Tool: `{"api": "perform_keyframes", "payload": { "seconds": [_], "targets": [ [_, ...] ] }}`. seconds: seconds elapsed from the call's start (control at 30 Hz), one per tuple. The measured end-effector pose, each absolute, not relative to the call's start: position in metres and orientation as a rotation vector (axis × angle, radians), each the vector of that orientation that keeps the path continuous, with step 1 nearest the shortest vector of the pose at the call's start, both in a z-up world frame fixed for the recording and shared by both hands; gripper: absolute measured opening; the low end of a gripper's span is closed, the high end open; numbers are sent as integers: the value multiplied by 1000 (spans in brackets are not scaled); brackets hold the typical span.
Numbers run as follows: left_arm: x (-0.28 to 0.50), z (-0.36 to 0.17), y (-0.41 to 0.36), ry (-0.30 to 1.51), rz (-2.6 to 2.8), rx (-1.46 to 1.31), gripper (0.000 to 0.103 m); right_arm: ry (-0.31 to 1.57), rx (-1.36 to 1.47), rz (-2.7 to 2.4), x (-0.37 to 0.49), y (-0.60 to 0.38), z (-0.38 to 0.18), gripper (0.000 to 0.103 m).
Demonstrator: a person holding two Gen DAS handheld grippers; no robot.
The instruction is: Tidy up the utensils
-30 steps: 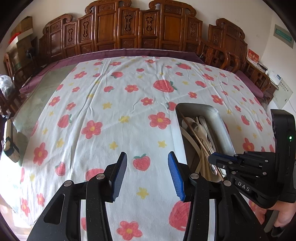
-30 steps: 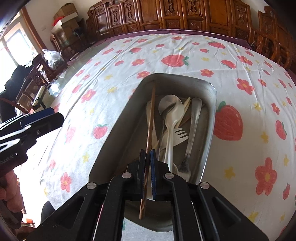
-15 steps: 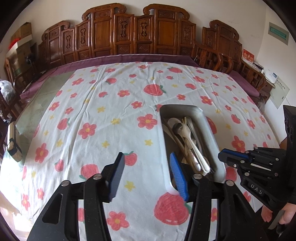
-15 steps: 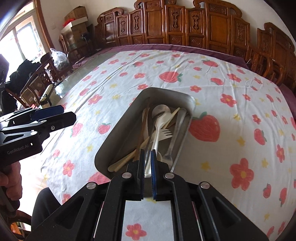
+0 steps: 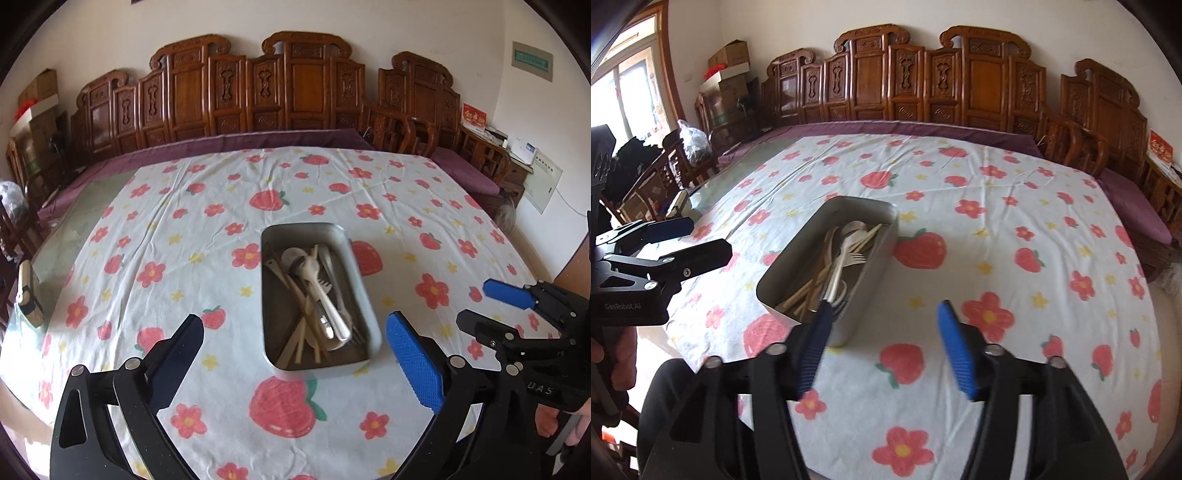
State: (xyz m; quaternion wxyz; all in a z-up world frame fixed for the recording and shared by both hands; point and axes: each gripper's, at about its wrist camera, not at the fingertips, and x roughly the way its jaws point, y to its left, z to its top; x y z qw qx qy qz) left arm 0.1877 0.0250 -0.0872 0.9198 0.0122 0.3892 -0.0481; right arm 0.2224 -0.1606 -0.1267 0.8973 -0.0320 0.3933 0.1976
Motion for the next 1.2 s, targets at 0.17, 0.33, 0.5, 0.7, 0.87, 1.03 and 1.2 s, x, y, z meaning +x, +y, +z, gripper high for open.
{"api": "perform_keyframes", "payload": {
  "seconds": [0.17, 0.33, 0.5, 0.7, 0.87, 1.03, 1.2],
  "targets": [
    [164, -77, -1, 733, -125, 55, 95, 783, -42, 358, 200, -194, -117, 87],
    [149, -63, -22, 688, -133, 64, 95, 732, -70, 289, 178, -214, -105, 99],
    [133, -41, -37, 622, -125, 71, 95, 678, -56, 245, 159, -231, -87, 100],
    [115, -12, -44, 563, -79, 85, 95, 605, -14, 227, 142, -243, -61, 100],
    [98, 9, -39, 524, -65, 48, 95, 529, 13, 228, 126, -248, -34, 100],
    [85, 20, -35, 503, -50, 36, 95, 466, 38, 243, 107, -252, -9, 100],
    [75, 28, -34, 478, -33, 47, 95, 425, 45, 238, 91, -252, 6, 100]
  ]
}}
